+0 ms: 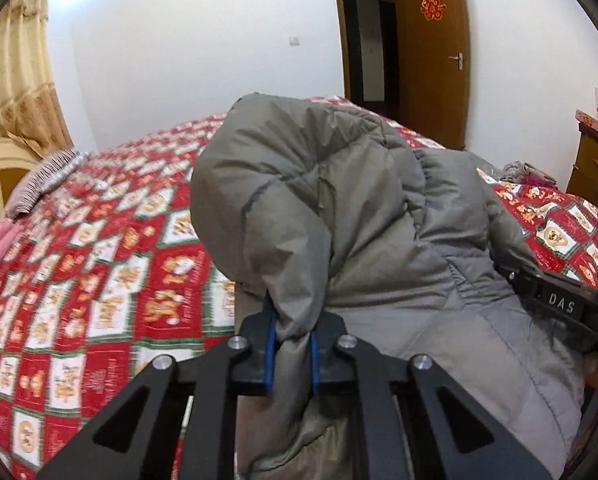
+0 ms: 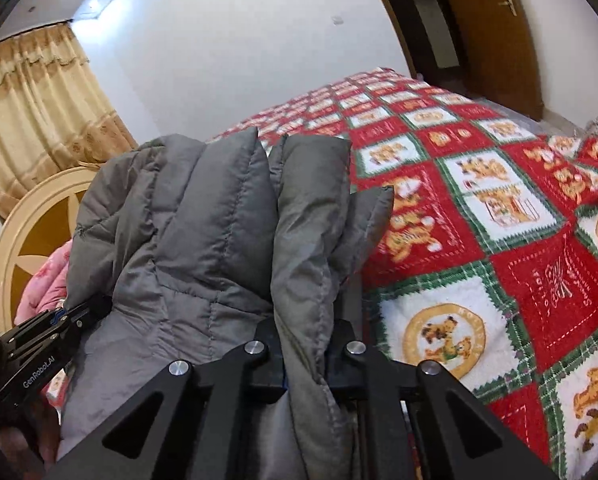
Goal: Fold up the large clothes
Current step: 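Lift the jacket end with both grippers and fold it over the bundle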
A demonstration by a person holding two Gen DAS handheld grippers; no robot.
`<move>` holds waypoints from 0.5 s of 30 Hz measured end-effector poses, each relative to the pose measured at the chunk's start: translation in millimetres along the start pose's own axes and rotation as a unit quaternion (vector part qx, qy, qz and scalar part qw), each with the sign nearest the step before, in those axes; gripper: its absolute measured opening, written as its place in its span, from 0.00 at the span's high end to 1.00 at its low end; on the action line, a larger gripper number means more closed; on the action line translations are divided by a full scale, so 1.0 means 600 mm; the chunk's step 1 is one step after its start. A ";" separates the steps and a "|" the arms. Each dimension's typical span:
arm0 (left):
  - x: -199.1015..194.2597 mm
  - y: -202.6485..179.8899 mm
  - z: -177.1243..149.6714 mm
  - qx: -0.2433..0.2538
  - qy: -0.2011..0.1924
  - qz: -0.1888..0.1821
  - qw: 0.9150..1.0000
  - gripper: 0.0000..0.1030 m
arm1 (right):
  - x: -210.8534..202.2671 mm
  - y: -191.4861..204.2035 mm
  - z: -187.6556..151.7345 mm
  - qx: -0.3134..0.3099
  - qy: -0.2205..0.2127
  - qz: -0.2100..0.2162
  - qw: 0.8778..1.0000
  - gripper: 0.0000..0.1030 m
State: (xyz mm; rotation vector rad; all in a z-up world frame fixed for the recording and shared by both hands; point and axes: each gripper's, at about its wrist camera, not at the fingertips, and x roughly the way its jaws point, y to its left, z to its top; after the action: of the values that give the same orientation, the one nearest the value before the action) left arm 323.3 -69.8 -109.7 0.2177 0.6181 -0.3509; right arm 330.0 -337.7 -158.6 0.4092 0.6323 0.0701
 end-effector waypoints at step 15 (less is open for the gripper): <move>-0.140 0.163 -0.013 -0.054 -0.050 0.070 0.995 0.89 | -0.030 0.192 0.038 -0.056 -0.020 0.098 0.993 0.92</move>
State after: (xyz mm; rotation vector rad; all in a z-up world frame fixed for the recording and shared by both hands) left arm 292.9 43.8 -56.5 0.1381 0.5190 -0.1912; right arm 335.9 -243.2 -86.4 0.3613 0.5446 0.2827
